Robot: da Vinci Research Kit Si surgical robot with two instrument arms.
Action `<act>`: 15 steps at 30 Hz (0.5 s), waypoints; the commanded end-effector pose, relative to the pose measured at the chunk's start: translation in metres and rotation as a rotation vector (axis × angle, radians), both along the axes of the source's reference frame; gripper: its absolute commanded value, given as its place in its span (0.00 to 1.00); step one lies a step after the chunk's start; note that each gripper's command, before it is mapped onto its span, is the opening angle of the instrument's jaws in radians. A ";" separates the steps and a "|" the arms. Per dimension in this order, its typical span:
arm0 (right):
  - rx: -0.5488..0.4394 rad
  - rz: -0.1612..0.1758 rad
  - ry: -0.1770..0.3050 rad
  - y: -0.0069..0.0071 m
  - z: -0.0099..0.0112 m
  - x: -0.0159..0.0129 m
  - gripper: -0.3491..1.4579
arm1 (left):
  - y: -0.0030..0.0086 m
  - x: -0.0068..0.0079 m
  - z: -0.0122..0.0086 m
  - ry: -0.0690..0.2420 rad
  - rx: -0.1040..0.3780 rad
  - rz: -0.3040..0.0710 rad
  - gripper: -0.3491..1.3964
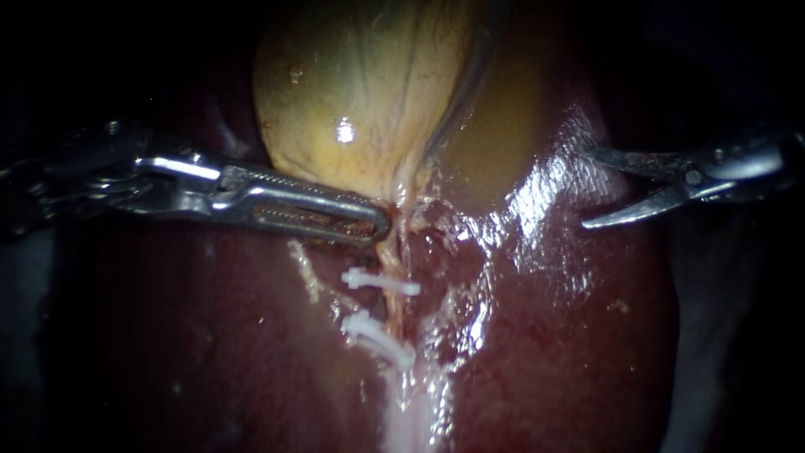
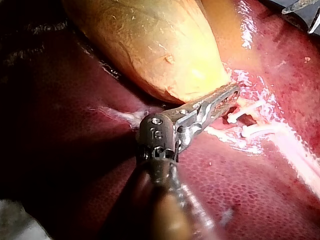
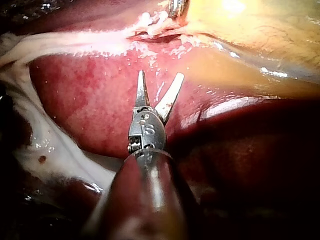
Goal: Go to the cutting position left tube
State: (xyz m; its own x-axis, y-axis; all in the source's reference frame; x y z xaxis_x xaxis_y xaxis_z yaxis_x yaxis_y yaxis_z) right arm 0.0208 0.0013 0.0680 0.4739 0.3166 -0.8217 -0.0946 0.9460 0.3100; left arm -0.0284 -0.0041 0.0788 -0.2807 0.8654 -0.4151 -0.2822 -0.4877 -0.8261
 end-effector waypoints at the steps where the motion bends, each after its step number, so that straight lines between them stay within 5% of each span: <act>1: 0.000 0.000 0.000 0.0001 -0.0001 -0.0001 0.99 | 0.0000 0.0002 -0.0001 -0.001 0.000 0.001 0.00; 8: 0.000 0.002 0.002 0.0001 -0.0003 -0.0001 0.99 | 0.0012 0.0025 -0.0018 -0.008 0.012 0.007 0.00; 15: 0.001 0.002 0.002 0.0002 -0.0004 -0.0001 0.99 | 0.0025 0.0056 -0.0049 0.001 0.013 -0.029 0.00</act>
State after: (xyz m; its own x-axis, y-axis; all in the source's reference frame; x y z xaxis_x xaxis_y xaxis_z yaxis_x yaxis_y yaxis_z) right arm 0.0207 0.0015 0.0676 0.4714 0.3183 -0.8225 -0.0959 0.9456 0.3110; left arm -0.0225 -0.0015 0.0736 -0.2551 0.8793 -0.4021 -0.3000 -0.4673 -0.8316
